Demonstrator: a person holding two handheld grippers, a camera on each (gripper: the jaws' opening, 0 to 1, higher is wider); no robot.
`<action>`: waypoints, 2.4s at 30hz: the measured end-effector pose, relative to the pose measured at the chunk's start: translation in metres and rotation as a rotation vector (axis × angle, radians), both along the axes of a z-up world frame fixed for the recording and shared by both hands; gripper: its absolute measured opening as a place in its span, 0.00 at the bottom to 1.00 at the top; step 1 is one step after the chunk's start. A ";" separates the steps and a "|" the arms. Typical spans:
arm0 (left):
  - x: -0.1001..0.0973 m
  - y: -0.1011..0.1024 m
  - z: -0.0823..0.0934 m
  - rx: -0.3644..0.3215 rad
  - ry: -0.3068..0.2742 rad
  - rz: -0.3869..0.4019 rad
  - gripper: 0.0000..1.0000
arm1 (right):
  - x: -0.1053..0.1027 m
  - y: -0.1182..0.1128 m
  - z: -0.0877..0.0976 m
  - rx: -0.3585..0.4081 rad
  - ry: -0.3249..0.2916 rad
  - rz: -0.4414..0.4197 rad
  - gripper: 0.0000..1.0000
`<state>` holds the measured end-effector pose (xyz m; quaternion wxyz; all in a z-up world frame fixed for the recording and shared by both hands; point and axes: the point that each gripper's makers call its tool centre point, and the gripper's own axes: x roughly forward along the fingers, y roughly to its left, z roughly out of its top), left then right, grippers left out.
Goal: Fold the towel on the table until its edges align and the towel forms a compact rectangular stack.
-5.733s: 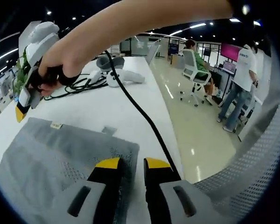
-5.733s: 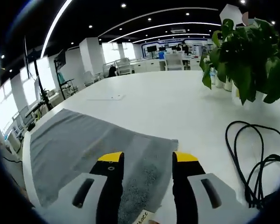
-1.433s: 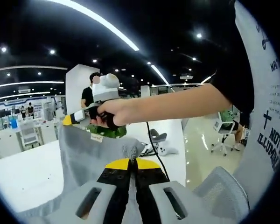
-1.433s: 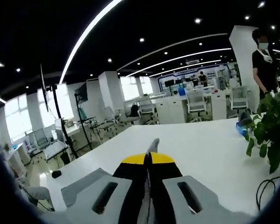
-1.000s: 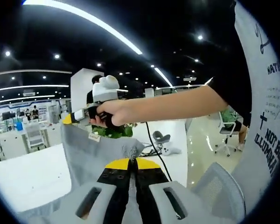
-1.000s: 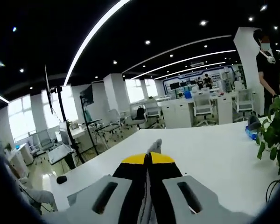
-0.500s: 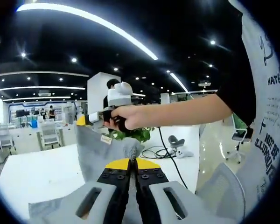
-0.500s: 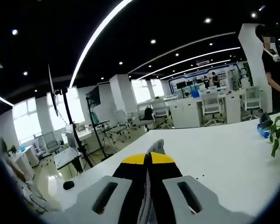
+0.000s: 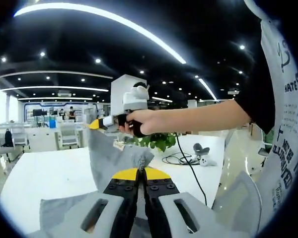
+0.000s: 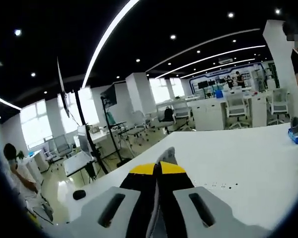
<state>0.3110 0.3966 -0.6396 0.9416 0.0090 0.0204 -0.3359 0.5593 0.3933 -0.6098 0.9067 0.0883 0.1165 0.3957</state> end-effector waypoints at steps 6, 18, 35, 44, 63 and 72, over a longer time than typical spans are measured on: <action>-0.002 0.023 -0.012 -0.004 0.027 0.066 0.03 | 0.003 0.022 -0.015 -0.009 0.022 0.018 0.00; -0.007 0.068 -0.053 -0.005 0.118 0.180 0.03 | 0.008 0.053 -0.050 -0.052 0.074 0.043 0.00; -0.013 0.119 -0.093 -0.036 0.198 0.304 0.03 | 0.010 0.106 -0.094 -0.096 0.148 0.069 0.00; -0.019 0.147 -0.121 -0.086 0.258 0.388 0.03 | 0.014 0.140 -0.123 -0.127 0.179 0.078 0.00; -0.021 0.205 -0.178 -0.164 0.364 0.582 0.03 | 0.019 0.209 -0.197 -0.275 0.188 0.069 0.00; -0.020 0.228 -0.209 -0.186 0.408 0.683 0.03 | 0.019 0.238 -0.227 -0.362 0.161 0.071 0.00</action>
